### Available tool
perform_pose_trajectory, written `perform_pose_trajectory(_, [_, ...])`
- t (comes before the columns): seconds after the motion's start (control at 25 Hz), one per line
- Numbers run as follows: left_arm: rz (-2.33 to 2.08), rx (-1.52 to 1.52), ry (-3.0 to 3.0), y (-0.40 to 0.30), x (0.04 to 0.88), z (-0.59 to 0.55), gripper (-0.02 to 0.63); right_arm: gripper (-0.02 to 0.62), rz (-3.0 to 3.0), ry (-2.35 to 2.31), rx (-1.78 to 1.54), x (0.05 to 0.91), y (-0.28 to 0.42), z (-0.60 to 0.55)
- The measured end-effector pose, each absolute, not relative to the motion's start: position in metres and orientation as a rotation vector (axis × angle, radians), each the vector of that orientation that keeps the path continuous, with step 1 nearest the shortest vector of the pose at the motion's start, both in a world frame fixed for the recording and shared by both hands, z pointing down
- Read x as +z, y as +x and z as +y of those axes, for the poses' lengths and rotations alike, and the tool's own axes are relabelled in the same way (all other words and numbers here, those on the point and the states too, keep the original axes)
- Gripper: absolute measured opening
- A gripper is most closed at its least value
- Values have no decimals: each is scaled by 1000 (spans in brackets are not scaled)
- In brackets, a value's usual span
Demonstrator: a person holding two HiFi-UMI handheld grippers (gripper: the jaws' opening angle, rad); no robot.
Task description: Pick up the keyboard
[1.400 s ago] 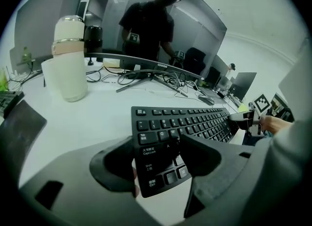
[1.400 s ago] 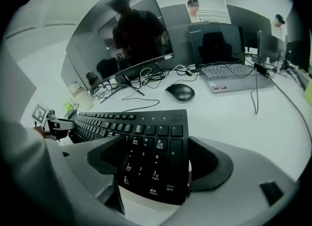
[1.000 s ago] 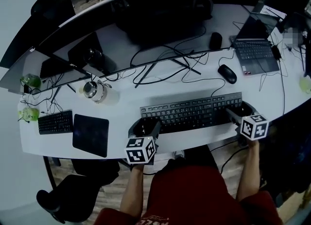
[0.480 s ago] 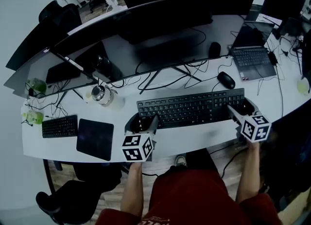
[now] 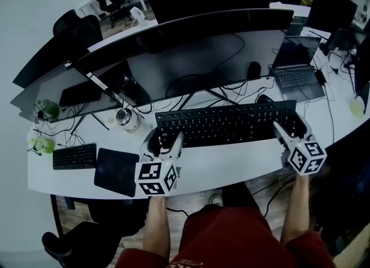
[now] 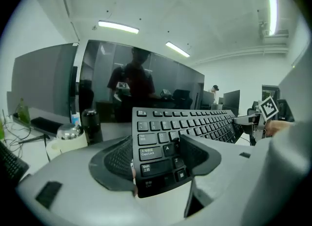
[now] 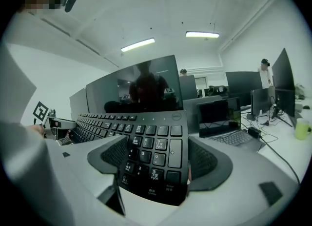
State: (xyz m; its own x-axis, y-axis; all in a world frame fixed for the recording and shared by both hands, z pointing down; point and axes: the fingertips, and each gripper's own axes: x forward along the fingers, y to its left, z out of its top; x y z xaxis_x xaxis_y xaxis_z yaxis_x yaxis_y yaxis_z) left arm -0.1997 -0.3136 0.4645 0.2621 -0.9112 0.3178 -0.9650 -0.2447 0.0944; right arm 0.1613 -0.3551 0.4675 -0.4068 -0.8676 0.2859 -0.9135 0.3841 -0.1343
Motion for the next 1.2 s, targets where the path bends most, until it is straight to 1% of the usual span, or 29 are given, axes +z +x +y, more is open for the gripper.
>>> perform_pose_trajectory(0.32, [-1798, 163, 2372, -201, 413, -313, 288, 393, -2536, 1684, 238, 410, 160, -348])
perform_pose_trajectory(0.68, [-1906, -25, 2554, -201, 343, -306, 288, 393, -2660, 1800, -53, 342, 160, -333])
perform_pose_trajectory(0.88, [-1949, -95, 2639, -194, 326, -290, 288, 393, -2715, 1857, -209, 328, 166, -314])
perform_pose_trajectory(1.2, [-1984, -145, 2665, -190, 317, -283, 288, 394, -2735, 1869, -270, 319, 170, -309])
